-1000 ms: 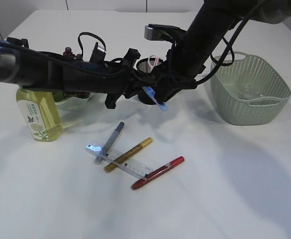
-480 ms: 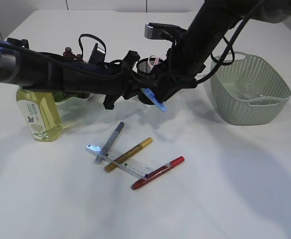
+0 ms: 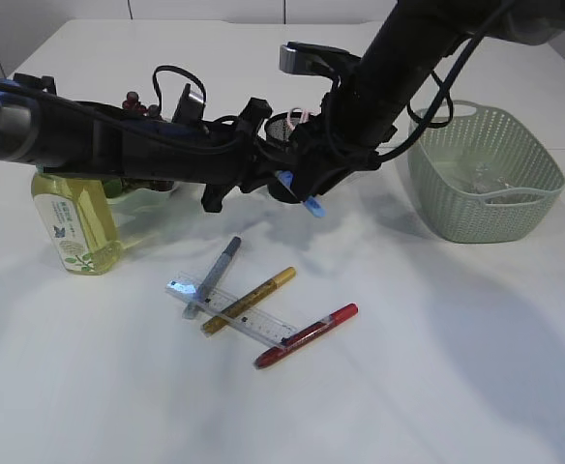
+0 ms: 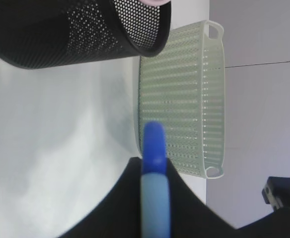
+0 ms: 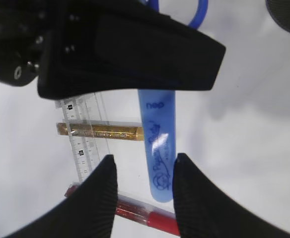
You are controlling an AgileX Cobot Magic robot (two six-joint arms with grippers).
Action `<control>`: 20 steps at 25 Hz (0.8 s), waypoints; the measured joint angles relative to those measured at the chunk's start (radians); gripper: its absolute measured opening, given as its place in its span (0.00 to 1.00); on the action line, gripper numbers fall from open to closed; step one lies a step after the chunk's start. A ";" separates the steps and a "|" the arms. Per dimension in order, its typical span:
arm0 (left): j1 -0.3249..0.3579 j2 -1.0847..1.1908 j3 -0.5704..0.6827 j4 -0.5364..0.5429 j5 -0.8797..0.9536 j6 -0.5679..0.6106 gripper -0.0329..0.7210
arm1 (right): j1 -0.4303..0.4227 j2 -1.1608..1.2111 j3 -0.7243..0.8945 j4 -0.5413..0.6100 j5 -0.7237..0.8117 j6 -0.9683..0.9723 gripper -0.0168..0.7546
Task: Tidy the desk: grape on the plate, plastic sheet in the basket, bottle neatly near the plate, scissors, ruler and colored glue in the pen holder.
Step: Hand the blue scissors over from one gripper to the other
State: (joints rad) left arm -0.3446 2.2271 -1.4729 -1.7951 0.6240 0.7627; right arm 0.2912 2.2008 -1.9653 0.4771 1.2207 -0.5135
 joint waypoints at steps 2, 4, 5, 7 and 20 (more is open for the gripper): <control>0.000 0.000 0.000 0.000 0.007 0.000 0.10 | 0.000 0.000 0.000 -0.002 0.000 0.000 0.43; 0.000 0.000 0.000 0.000 0.017 0.002 0.10 | 0.000 -0.006 0.000 -0.025 0.000 0.000 0.43; 0.000 0.000 0.000 0.002 0.020 0.002 0.10 | 0.000 -0.011 0.000 -0.041 0.000 0.004 0.43; 0.000 0.000 -0.009 0.011 0.027 0.004 0.10 | 0.000 -0.024 0.000 -0.072 0.000 0.027 0.43; 0.009 0.000 -0.074 0.201 0.045 0.004 0.10 | 0.000 -0.049 0.000 -0.113 0.002 0.128 0.43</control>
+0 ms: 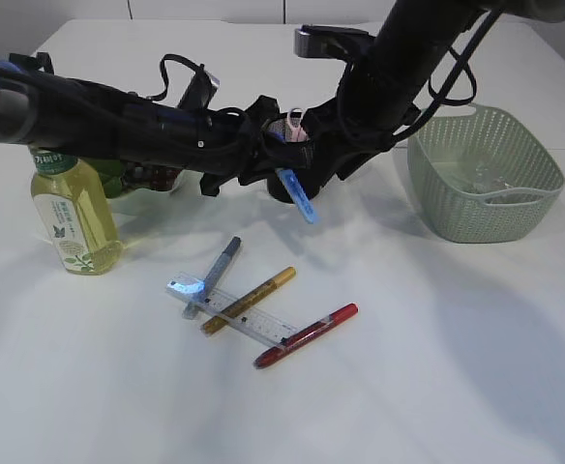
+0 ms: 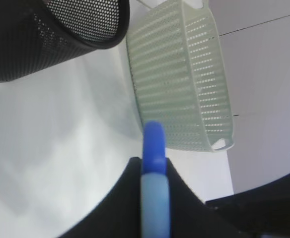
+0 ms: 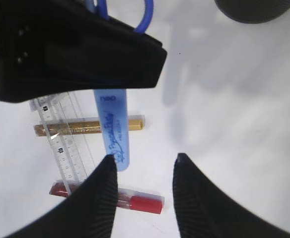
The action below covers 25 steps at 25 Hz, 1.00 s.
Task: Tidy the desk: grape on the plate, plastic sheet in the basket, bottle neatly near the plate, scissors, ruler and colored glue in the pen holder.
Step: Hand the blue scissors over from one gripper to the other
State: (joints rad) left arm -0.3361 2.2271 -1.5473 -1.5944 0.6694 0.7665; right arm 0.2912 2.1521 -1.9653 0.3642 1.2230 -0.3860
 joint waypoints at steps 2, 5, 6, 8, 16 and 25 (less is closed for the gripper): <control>0.009 0.000 0.000 0.048 0.008 0.000 0.10 | 0.000 -0.004 0.000 -0.001 0.000 0.008 0.43; 0.019 0.000 0.000 0.119 0.021 -0.002 0.10 | 0.000 -0.019 0.000 -0.002 0.002 0.024 0.43; 0.021 0.000 0.000 0.138 0.023 -0.002 0.10 | 0.000 -0.026 0.000 -0.002 0.002 0.029 0.43; 0.021 -0.004 0.000 0.181 0.031 -0.004 0.10 | 0.000 -0.035 0.000 -0.002 0.004 0.044 0.43; 0.021 -0.023 -0.093 0.447 0.140 -0.109 0.10 | 0.000 -0.059 0.000 -0.017 0.006 0.115 0.43; 0.017 -0.023 -0.315 0.962 0.296 -0.408 0.10 | 0.000 -0.085 0.000 -0.037 0.009 0.165 0.43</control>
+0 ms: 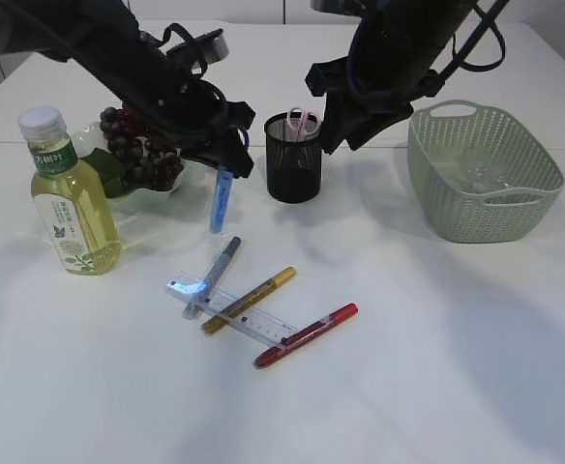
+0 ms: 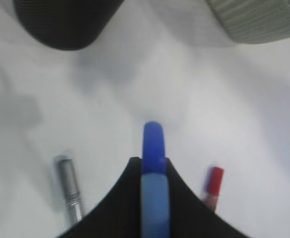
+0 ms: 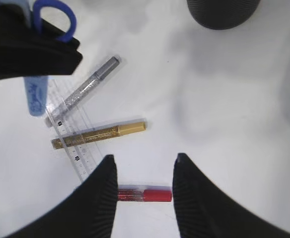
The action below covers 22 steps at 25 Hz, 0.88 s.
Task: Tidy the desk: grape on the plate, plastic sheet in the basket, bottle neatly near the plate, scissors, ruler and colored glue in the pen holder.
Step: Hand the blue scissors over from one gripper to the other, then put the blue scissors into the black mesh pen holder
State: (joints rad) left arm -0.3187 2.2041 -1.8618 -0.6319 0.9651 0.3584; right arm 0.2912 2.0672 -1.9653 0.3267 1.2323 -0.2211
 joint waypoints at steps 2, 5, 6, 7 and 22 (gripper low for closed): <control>-0.006 0.000 -0.037 0.115 0.028 -0.063 0.10 | 0.000 0.000 0.000 -0.013 0.001 0.024 0.43; -0.017 0.000 -0.092 0.229 0.054 -0.133 0.10 | 0.000 0.000 0.000 -0.027 0.002 0.053 0.43; -0.021 0.000 -0.109 0.254 0.058 -0.148 0.10 | 0.000 0.000 0.000 -0.032 0.002 0.061 0.43; -0.027 0.000 -0.129 0.277 0.058 -0.160 0.10 | 0.000 0.000 0.000 -0.039 0.002 0.068 0.43; -0.058 0.000 -0.252 0.311 -0.229 -0.187 0.10 | 0.000 -0.032 0.106 -0.093 0.004 0.101 0.43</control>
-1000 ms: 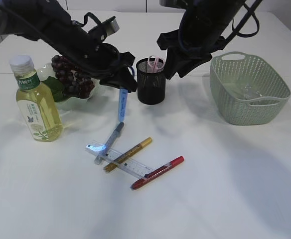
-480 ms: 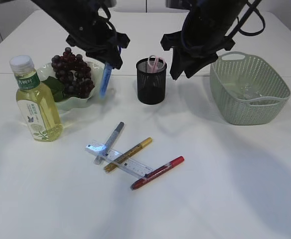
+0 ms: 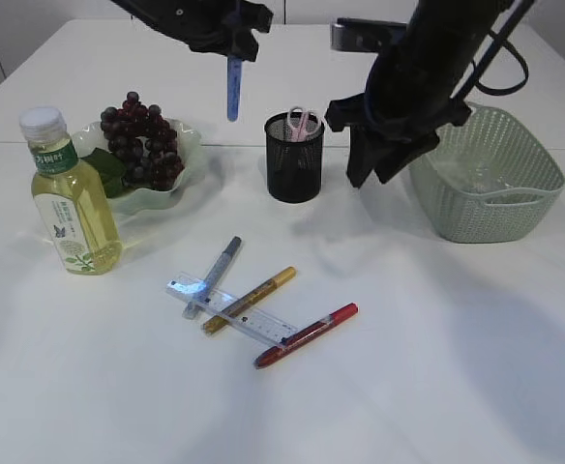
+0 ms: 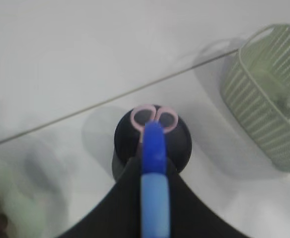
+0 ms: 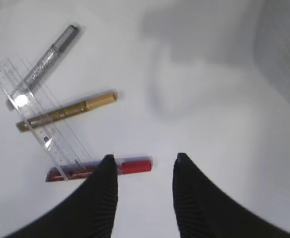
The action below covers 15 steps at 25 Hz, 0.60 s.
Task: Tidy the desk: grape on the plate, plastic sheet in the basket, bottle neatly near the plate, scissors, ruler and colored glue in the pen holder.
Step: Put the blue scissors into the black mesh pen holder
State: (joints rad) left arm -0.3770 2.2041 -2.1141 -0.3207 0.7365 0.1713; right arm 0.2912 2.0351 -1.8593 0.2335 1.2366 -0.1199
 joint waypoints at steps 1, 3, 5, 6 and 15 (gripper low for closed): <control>-0.005 0.000 0.000 0.000 -0.033 0.000 0.10 | 0.000 -0.009 0.026 -0.003 0.000 0.000 0.43; -0.021 0.000 0.000 0.000 -0.105 0.000 0.10 | 0.000 -0.040 0.073 -0.021 0.000 0.000 0.43; -0.033 0.000 0.000 0.000 -0.179 0.002 0.10 | 0.000 -0.079 0.122 -0.040 0.000 0.000 0.43; -0.043 0.000 0.000 0.000 -0.217 0.007 0.10 | 0.000 -0.104 0.143 -0.047 0.000 0.000 0.43; -0.076 0.042 0.000 -0.004 -0.470 0.012 0.10 | 0.000 -0.318 0.394 -0.068 0.000 0.000 0.43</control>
State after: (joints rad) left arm -0.4526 2.2462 -2.1141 -0.3244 0.2668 0.1834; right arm 0.2912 1.7171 -1.4650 0.1657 1.2366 -0.1199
